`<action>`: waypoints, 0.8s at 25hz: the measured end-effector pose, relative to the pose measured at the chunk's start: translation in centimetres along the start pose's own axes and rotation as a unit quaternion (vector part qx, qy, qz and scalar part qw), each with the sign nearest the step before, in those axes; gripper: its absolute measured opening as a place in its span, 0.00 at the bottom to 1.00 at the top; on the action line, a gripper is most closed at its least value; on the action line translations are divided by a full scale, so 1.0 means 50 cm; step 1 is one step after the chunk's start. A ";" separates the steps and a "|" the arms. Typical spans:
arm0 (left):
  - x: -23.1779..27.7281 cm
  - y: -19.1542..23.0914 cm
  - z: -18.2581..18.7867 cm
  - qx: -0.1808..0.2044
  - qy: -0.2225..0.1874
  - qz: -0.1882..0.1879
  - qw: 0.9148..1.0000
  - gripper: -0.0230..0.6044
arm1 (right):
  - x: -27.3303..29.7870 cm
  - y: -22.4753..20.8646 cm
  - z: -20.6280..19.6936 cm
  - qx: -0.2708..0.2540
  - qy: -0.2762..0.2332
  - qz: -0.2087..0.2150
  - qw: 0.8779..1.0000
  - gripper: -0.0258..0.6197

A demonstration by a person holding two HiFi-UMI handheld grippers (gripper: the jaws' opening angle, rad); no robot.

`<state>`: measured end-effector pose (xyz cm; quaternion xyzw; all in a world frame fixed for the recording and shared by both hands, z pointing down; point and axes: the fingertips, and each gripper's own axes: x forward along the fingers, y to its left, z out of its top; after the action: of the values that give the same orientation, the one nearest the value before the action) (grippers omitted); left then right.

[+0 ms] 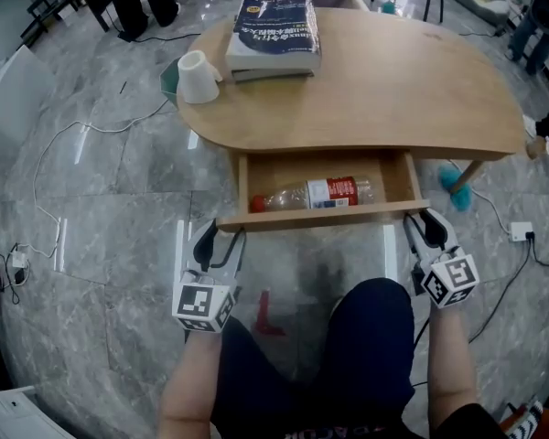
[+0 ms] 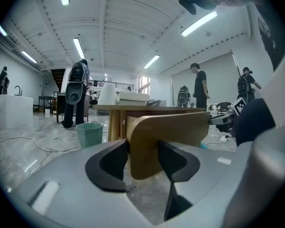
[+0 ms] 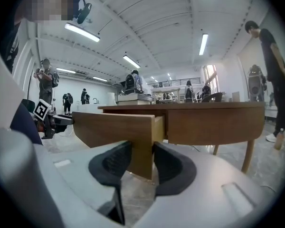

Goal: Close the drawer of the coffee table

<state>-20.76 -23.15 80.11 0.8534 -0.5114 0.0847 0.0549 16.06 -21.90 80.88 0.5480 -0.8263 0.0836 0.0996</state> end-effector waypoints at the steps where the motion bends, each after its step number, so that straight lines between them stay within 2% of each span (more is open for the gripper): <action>1: 0.006 0.003 0.002 0.000 -0.001 0.001 1.000 0.37 | 0.006 -0.003 0.003 0.001 -0.001 -0.001 1.000 0.27; 20: 0.096 0.043 0.020 0.000 -0.011 0.014 1.000 0.37 | 0.095 -0.051 0.028 0.019 -0.011 -0.037 0.999 0.27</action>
<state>-20.34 -28.48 80.10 0.8470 -0.5239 0.0760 0.0480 16.48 -27.46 80.82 0.5809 -0.8048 0.0893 0.0827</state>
